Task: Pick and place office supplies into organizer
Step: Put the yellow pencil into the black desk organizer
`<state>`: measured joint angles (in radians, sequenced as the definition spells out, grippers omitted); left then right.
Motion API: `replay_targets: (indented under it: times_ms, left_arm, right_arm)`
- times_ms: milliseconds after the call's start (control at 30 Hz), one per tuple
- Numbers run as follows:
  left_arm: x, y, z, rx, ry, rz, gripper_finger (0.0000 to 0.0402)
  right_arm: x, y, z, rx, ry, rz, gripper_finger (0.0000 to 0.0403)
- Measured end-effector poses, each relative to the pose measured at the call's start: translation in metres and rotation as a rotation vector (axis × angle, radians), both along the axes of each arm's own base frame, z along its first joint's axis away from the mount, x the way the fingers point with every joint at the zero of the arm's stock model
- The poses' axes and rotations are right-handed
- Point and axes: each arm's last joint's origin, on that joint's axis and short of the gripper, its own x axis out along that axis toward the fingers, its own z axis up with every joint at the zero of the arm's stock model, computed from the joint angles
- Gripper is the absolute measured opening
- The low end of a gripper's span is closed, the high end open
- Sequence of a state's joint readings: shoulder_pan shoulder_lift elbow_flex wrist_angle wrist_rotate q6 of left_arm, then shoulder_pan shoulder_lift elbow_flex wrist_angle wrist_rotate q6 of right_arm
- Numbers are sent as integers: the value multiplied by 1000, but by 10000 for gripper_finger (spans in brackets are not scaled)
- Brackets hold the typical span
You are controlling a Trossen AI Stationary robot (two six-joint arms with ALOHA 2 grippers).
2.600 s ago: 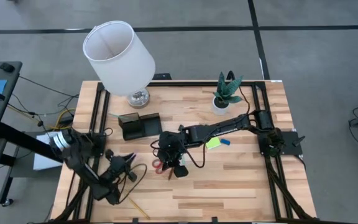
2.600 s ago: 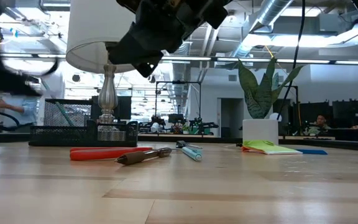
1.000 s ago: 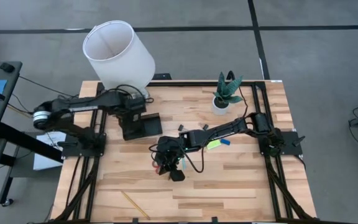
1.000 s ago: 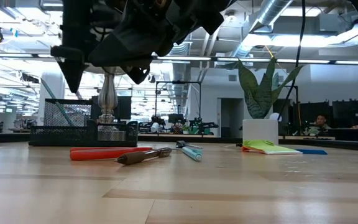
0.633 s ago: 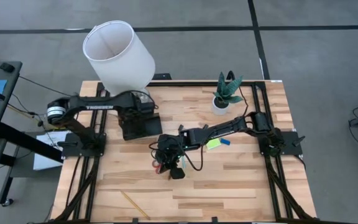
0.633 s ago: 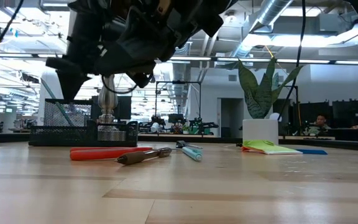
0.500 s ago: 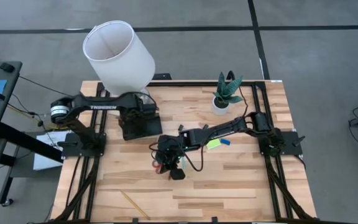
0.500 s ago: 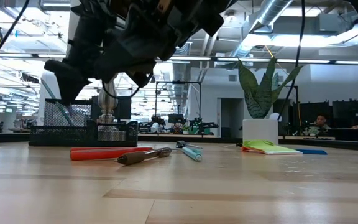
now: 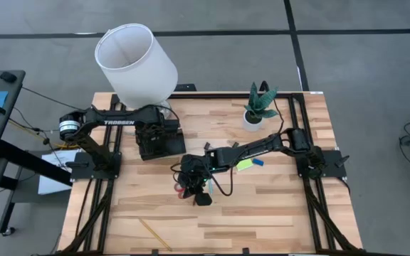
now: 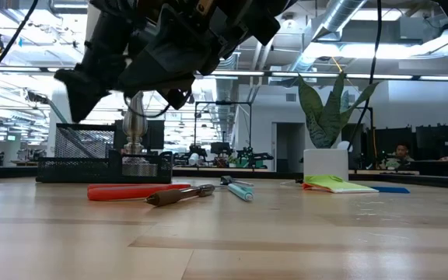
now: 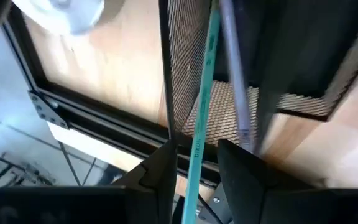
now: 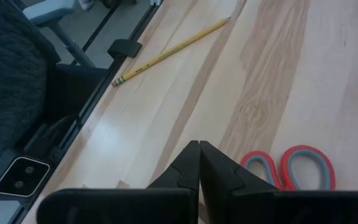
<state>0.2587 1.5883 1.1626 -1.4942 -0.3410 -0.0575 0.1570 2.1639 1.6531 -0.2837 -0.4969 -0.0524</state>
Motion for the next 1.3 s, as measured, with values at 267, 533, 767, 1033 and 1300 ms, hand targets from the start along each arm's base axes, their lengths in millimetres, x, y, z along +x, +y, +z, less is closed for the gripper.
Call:
replay_targets:
  times_ms: [267, 533, 767, 1033, 1300]
  left_arm:
    - [34, -40, 61, 16, -236, -184, 110]
    - [27, -94, 131, 37, -497, -373, 110]
    - [-14, -119, 166, 126, -733, -297, 110]
    - [-37, -146, 176, 226, -895, -297, 110]
    - [-40, -161, 148, 319, -859, -312, 110]
  right_arm:
    - [-8, -10, -5, -18, 124, -17, 1]
    - [-17, -19, -9, -40, 236, -26, 1]
    - [-34, -25, 15, -84, 272, 6, 1]
    - [-71, -62, 75, -229, 286, -124, 1]
    - [-145, -118, 163, -355, 226, -444, 1]
